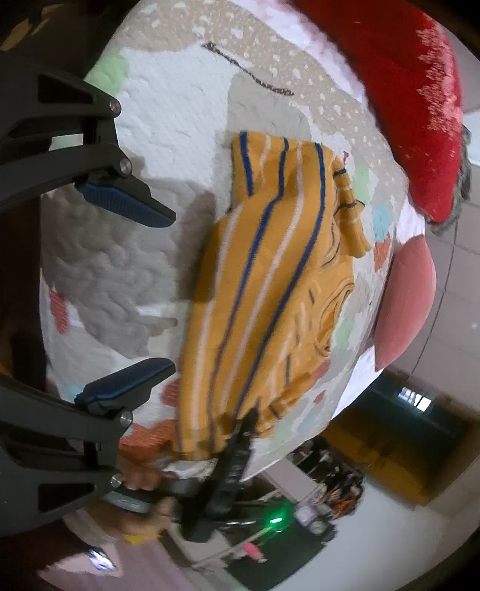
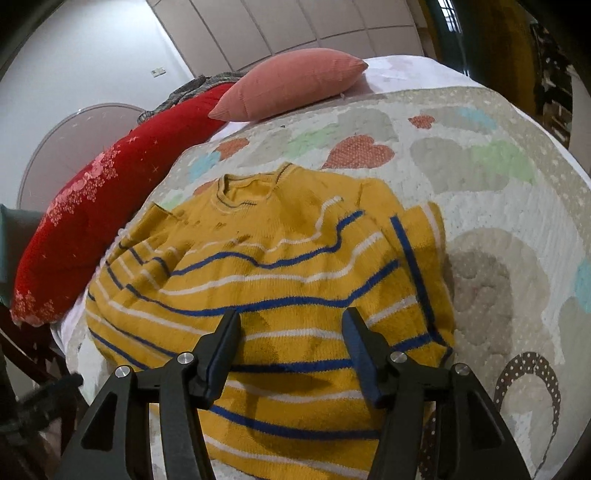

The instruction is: Fold small clothes

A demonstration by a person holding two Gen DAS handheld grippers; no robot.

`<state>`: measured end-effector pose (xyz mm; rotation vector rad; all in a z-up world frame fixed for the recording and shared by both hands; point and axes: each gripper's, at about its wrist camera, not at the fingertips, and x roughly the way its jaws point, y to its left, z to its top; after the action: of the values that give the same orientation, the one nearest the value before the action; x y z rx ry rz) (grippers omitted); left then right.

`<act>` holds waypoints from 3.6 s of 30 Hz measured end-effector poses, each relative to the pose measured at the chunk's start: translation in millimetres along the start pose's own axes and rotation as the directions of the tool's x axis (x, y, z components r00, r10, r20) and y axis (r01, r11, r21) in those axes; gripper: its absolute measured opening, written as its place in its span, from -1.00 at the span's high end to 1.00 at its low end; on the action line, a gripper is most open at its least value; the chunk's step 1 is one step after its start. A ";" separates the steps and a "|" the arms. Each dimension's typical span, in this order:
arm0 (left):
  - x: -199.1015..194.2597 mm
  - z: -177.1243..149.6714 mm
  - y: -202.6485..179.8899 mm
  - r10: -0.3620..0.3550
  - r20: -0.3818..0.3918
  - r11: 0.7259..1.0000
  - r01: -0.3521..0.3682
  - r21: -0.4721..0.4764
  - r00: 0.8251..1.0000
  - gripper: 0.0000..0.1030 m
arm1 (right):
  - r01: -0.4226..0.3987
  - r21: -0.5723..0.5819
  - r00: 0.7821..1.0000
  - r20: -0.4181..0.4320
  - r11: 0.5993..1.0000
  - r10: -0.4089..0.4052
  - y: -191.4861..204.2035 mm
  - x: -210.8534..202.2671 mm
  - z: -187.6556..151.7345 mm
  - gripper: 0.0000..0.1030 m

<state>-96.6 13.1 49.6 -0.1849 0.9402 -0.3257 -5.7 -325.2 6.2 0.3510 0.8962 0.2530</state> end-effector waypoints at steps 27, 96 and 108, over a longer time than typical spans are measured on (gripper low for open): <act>-79.3 -50.6 174.0 0.162 0.154 0.968 -0.127 -0.218 0.975 -0.60 | 0.030 -0.160 0.983 -0.175 0.987 -0.058 175.3 116.9 86.5 -0.05; -18.5 16.8 149.4 0.102 -0.032 0.979 -0.106 -0.176 0.994 0.05 | -0.013 0.255 0.999 0.043 0.967 0.002 -73.4 -87.2 -47.3 -0.03; -63.2 2.9 116.7 0.122 0.111 0.984 -0.106 -0.146 0.986 -0.52 | 0.022 0.208 0.995 0.092 0.978 -0.042 -55.3 -116.8 -78.6 -0.25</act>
<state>-106.2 144.6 64.9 -0.2753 0.8513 -0.1408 -134.7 -402.5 22.4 0.5365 0.8341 0.1115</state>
